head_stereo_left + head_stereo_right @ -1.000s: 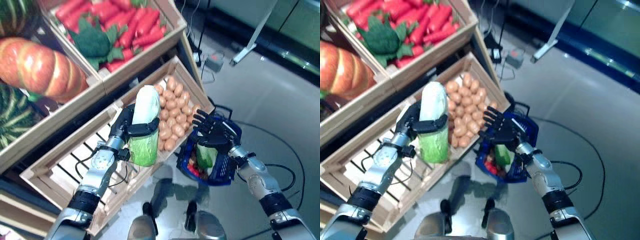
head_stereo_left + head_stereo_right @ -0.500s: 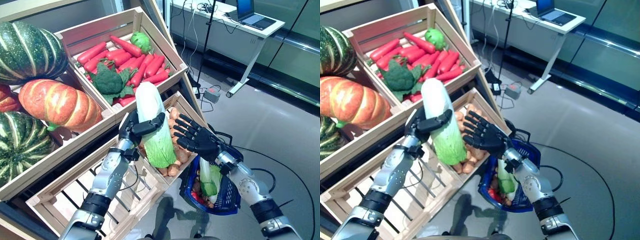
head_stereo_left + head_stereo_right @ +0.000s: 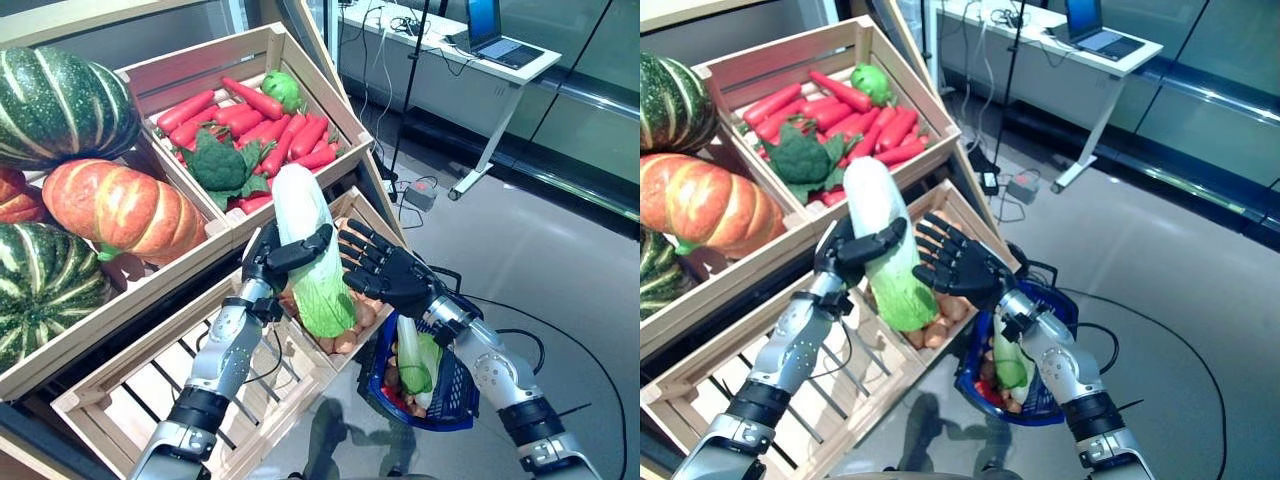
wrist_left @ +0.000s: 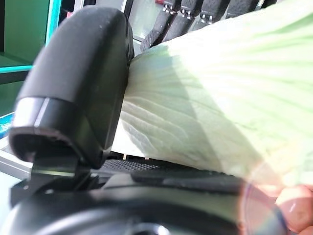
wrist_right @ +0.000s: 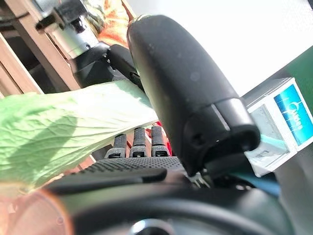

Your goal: Put vegetables into the basket

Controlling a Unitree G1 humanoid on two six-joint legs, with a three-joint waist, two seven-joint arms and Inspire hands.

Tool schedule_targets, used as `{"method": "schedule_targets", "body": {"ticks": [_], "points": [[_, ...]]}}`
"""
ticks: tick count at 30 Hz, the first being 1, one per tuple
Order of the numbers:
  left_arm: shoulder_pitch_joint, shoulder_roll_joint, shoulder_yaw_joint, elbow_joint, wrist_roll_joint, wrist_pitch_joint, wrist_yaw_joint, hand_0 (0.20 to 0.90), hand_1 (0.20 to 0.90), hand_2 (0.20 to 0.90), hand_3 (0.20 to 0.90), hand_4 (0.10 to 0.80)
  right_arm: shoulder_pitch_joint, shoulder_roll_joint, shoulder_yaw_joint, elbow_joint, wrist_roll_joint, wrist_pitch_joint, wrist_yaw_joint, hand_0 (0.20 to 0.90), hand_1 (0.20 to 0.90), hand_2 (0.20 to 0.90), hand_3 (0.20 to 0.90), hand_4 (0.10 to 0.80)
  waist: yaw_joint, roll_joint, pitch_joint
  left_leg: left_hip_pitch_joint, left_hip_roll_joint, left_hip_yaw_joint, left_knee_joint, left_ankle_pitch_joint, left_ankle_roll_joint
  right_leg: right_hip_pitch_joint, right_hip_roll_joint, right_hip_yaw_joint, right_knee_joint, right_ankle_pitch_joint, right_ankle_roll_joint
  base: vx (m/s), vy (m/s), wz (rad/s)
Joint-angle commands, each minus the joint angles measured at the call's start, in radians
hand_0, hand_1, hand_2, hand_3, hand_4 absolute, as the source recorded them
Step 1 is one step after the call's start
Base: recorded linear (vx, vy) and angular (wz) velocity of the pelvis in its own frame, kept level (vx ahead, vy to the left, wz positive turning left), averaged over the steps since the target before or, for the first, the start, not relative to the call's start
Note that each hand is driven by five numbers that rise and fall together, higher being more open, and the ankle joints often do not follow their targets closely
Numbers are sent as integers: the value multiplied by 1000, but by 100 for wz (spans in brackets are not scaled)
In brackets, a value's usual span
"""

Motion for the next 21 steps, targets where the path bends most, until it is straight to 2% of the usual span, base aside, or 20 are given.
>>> {"method": "schedule_targets", "body": {"ticks": [1,4,9,12,14,21], "points": [[-79,-44,-42,-44,-5,-90,-60,300,300,300,300,400,-88,69,72,-77,61,8,14,900,900,900,900,800,-18,2,-130,-22,-33,19,-7,-54,24,-31,33,7,-3,-17,-53,0,0,0],[-81,-38,-44,-70,-20,-101,-61,300,300,300,300,400,-76,49,97,-66,31,26,-9,900,900,900,900,800,-19,-1,-128,-23,-32,21,-7,-52,22,-33,33,10,-3,-14,-52,0,0,0],[-83,-37,-51,-110,-40,-113,-43,300,300,300,300,400,-71,27,129,-17,-101,-35,-91,900,900,900,900,800,-21,-2,-122,-19,-32,23,-7,-52,22,-31,32,13,-3,-13,-52,0,0,0],[-66,-58,-46,-152,-87,-137,-27,300,300,300,300,400,-60,25,154,4,-258,-102,-197,900,900,900,900,800,-25,0,-117,-14,-34,24,-7,-53,26,-30,31,22,-3,-11,-52,40,24,-5],[-60,-65,-46,-164,-95,-141,-23,300,300,300,300,400,-54,28,160,1,-293,-107,-209,900,900,900,900,800,-26,1,-116,-13,-35,25,-7,-53,26,-30,31,24,-3,-10,-52,24,15,-15],[-37,-103,-69,-261,-114,-148,-12,300,300,300,300,400,-61,25,234,20,-679,-200,-400,900,900,900,900,800,-21,10,-97,-11,-41,19,-7,-59,35,-29,30,36,-3,-9,-52,10,8,-3]]}}
